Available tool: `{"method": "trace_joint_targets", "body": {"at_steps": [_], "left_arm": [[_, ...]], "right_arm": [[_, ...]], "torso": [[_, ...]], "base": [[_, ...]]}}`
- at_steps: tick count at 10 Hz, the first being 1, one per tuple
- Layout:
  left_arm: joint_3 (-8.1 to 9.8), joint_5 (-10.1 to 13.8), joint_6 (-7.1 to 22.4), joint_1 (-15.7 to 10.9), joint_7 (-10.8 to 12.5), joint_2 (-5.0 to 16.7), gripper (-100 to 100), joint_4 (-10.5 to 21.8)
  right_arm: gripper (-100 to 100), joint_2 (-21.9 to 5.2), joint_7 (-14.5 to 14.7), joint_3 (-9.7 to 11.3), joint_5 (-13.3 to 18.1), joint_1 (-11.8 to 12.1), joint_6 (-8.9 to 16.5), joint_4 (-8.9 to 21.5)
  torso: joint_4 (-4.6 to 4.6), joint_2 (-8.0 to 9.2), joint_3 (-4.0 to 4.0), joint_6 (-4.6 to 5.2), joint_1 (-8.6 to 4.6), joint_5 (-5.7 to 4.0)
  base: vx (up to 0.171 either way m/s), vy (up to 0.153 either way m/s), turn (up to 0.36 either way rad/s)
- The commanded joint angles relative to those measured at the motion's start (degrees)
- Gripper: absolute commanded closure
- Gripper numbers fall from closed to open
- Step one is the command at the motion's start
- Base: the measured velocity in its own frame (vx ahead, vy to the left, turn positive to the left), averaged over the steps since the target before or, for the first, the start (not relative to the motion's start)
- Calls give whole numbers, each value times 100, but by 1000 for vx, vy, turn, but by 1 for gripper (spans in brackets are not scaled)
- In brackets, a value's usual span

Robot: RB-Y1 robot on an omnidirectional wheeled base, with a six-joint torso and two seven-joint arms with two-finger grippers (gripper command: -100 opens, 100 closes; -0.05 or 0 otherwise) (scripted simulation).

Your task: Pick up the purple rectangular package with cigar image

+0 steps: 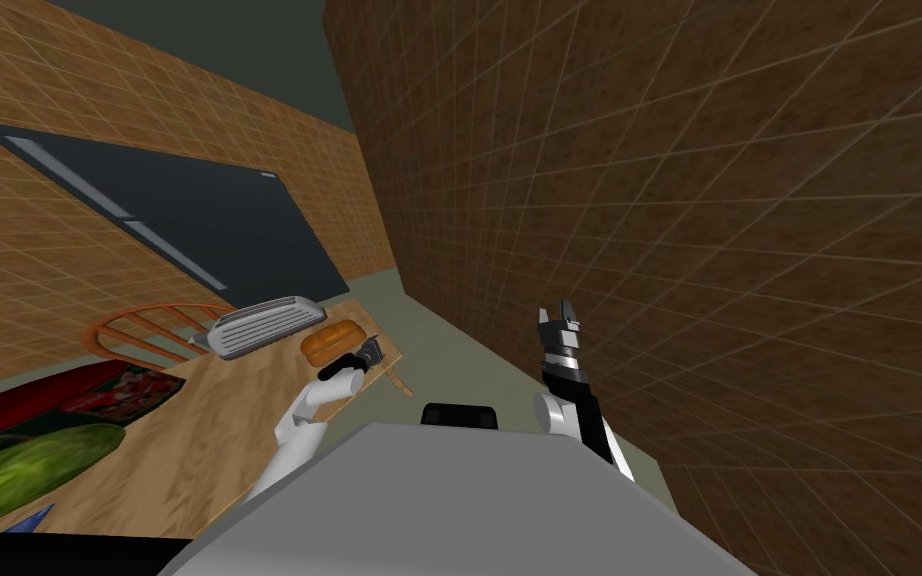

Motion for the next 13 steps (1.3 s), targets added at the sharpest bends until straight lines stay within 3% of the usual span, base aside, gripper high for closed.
{"method": "trace_joint_targets", "body": {"at_steps": [1,2,3,4,5,8,13], "left_arm": [[48,56,274,-28,94,27,-100,76],[138,154,433,-153,255,87,-100,319],[138,154,576,-153,255,87,-100,319],[226,248,760,-280,418,150,-100,562],[226,248,868,-280,418,150,-100,564],[395,420,1368,-538,745,282,-100,1045],[553,572,1914,-790,1064,427,-100,1508]], "right_arm": [[0,0,0,0,0,0,0,0],[0,0,0,0,0,0,0,0],[0,0,0,0,0,0,0,0],[0,0,0,0,0,0,0,0],[0,0,0,0,0,0,0,0],[0,0,0,0,0,0,0,0],[0,0,0,0,0,0,0,0]], "torso": [[0,0,0,0,0,0],[0,2,1,0,-1,0],[0,0,0,0,-1,0],[0,3,1,0,1,0],[0,3,1,0,2,0],[0,2,1,0,5,1],[0,1,0,0,8,1]], "base": [[39,-15,8],[44,-17,24],[35,-8,10],[35,-9,19],[33,-5,14],[44,1,26],[43,8,25]]}}
